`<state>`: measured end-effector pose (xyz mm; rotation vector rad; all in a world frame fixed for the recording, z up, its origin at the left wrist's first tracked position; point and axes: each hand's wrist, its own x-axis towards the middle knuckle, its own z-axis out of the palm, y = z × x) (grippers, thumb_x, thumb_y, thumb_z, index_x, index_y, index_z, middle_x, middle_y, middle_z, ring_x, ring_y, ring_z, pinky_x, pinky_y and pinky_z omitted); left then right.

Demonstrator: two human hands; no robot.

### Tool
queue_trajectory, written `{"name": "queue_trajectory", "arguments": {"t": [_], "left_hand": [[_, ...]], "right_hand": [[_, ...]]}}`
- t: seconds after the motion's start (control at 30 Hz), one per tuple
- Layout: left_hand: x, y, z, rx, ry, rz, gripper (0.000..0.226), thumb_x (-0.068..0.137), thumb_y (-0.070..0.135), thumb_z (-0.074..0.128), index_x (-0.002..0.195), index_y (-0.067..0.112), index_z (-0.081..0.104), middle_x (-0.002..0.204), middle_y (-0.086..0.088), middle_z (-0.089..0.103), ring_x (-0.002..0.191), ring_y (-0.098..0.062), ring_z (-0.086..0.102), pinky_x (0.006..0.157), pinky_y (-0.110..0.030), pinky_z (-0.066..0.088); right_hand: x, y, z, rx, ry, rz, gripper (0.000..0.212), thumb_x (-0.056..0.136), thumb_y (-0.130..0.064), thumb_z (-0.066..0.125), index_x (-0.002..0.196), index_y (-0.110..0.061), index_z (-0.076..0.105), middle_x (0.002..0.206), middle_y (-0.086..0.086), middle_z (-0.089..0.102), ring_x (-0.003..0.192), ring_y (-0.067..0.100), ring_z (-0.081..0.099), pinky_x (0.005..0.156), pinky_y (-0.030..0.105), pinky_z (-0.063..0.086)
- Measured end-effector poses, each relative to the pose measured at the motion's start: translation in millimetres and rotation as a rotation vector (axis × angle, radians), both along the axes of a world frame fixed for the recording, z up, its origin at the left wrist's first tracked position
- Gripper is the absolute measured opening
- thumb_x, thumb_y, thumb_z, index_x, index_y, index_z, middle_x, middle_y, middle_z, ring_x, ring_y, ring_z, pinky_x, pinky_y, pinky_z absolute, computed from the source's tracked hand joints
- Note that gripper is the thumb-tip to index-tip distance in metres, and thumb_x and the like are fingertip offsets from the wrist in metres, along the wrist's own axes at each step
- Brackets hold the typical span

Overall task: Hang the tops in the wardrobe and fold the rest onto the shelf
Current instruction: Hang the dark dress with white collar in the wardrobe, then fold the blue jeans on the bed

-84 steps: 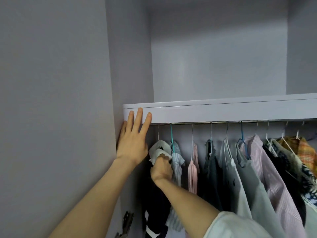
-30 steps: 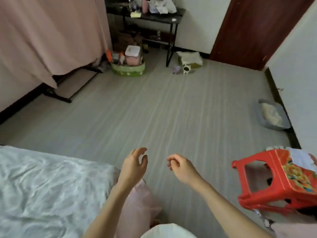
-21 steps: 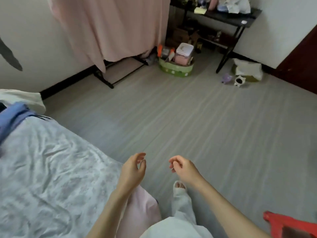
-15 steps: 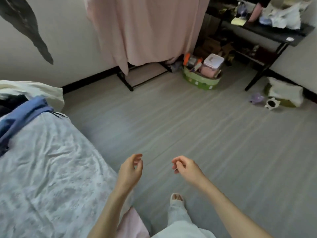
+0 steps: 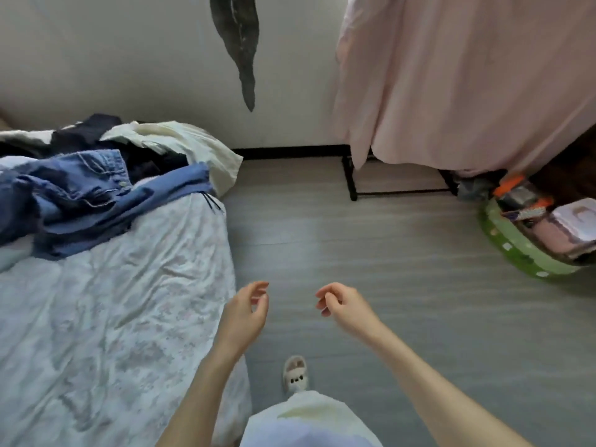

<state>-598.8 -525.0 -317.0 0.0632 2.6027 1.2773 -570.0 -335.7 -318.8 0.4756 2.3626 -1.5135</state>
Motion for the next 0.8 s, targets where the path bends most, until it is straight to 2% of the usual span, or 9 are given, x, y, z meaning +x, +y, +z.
{"name": "queue_trajectory", "arguments": {"t": [0.13, 0.23, 0.3, 0.4, 0.53, 0.63, 0.7, 0.8], "left_hand": [[-69, -21, -6, -0.020, -0.008, 0.156, 0.026, 0.096, 0.011, 0.049, 0.119, 0.011, 0.061, 0.113, -0.002, 0.065, 0.094, -0.011, 0.058, 0.083, -0.019, 0.042], [-133, -29, -6, 0.000, 0.007, 0.218, 0.025, 0.096, 0.012, 0.049, 0.117, 0.013, 0.062, 0.112, 0.001, 0.065, 0.092, -0.008, 0.058, 0.076, -0.011, 0.041], [-167, -33, -1, 0.012, 0.016, 0.258, 0.025, 0.096, 0.014, 0.049, 0.116, 0.018, 0.062, 0.110, 0.006, 0.064, 0.091, -0.005, 0.058, 0.073, -0.007, 0.039], [-213, -40, 4, 0.015, 0.025, 0.322, 0.024, 0.096, 0.017, 0.049, 0.115, 0.021, 0.063, 0.106, 0.011, 0.064, 0.092, -0.003, 0.058, 0.077, -0.012, 0.040], [-264, -61, 5, 0.027, 0.016, 0.431, 0.023, 0.096, 0.016, 0.049, 0.114, 0.021, 0.063, 0.107, 0.012, 0.063, 0.090, 0.002, 0.056, 0.072, 0.000, 0.038], [-301, -84, 0, 0.027, -0.010, 0.531, 0.025, 0.097, 0.018, 0.048, 0.117, 0.021, 0.062, 0.110, 0.011, 0.063, 0.096, -0.003, 0.056, 0.079, -0.007, 0.041], [-331, -104, -5, 0.011, -0.014, 0.620, 0.026, 0.097, 0.019, 0.047, 0.119, 0.020, 0.061, 0.113, 0.008, 0.063, 0.098, -0.005, 0.057, 0.083, -0.016, 0.043], [-370, -131, -7, -0.036, 0.019, 0.743, 0.027, 0.097, 0.016, 0.048, 0.121, 0.016, 0.060, 0.116, 0.000, 0.063, 0.100, -0.011, 0.058, 0.086, -0.019, 0.042]], "right_hand": [[-90, -2, 7, 0.017, 0.035, 0.149, 0.024, 0.093, 0.002, 0.038, 0.096, -0.007, 0.060, 0.083, 0.008, 0.062, 0.070, 0.020, 0.057, 0.064, 0.018, 0.043], [-168, -7, 12, 0.070, 0.050, 0.201, 0.026, 0.093, 0.001, 0.037, 0.102, -0.001, 0.062, 0.084, 0.006, 0.063, 0.071, 0.020, 0.058, 0.063, 0.020, 0.041], [-210, -16, 18, 0.081, 0.061, 0.257, 0.027, 0.093, 0.000, 0.037, 0.102, -0.003, 0.062, 0.085, 0.004, 0.064, 0.071, 0.020, 0.058, 0.061, 0.017, 0.041], [-270, -30, 24, 0.064, 0.104, 0.323, 0.027, 0.093, 0.000, 0.037, 0.099, -0.005, 0.063, 0.083, 0.004, 0.065, 0.070, 0.019, 0.059, 0.059, 0.010, 0.041], [-345, -58, 16, 0.013, 0.079, 0.410, 0.027, 0.091, 0.002, 0.037, 0.089, -0.012, 0.060, 0.081, 0.006, 0.065, 0.067, 0.020, 0.060, 0.057, 0.011, 0.042], [-399, -85, 6, 0.001, 0.040, 0.511, 0.028, 0.091, 0.001, 0.036, 0.085, -0.015, 0.057, 0.081, 0.006, 0.065, 0.069, 0.020, 0.060, 0.065, 0.020, 0.046], [-443, -109, 1, 0.013, 0.039, 0.636, 0.028, 0.092, -0.001, 0.036, 0.087, -0.018, 0.058, 0.080, 0.002, 0.065, 0.070, 0.016, 0.061, 0.065, 0.019, 0.046], [-502, -135, 2, 0.029, 0.071, 0.745, 0.028, 0.091, -0.003, 0.036, 0.088, -0.018, 0.059, 0.080, -0.002, 0.066, 0.072, 0.015, 0.063, 0.067, 0.021, 0.045]]}}
